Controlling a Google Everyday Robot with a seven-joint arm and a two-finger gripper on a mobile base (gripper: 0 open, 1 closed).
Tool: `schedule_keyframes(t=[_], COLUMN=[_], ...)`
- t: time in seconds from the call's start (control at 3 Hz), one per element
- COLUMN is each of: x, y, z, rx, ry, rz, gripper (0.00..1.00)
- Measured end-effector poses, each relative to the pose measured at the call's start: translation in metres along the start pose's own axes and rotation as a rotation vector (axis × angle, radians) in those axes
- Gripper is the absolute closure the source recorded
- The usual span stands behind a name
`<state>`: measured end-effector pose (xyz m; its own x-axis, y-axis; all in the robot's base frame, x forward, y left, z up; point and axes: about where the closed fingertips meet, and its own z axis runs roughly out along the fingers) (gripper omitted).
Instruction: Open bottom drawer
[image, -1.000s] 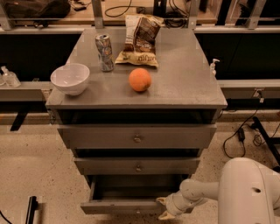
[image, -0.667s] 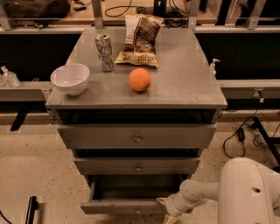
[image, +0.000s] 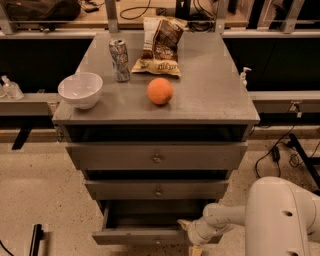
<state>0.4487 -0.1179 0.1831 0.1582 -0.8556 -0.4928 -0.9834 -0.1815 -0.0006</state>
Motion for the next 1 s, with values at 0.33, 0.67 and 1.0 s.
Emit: schedule_keyframes(t=[0.33,0.67,1.0], x=[0.002,0.007,0.013], y=[-0.005,-0.003,0.003], z=[0.004,0.007,0.008], rx=[-0.002,-0.012,-0.027], ry=[0.005,0.012,0.016], rz=[0.004,0.017,0.031], gripper=[0.17,0.41,0.64])
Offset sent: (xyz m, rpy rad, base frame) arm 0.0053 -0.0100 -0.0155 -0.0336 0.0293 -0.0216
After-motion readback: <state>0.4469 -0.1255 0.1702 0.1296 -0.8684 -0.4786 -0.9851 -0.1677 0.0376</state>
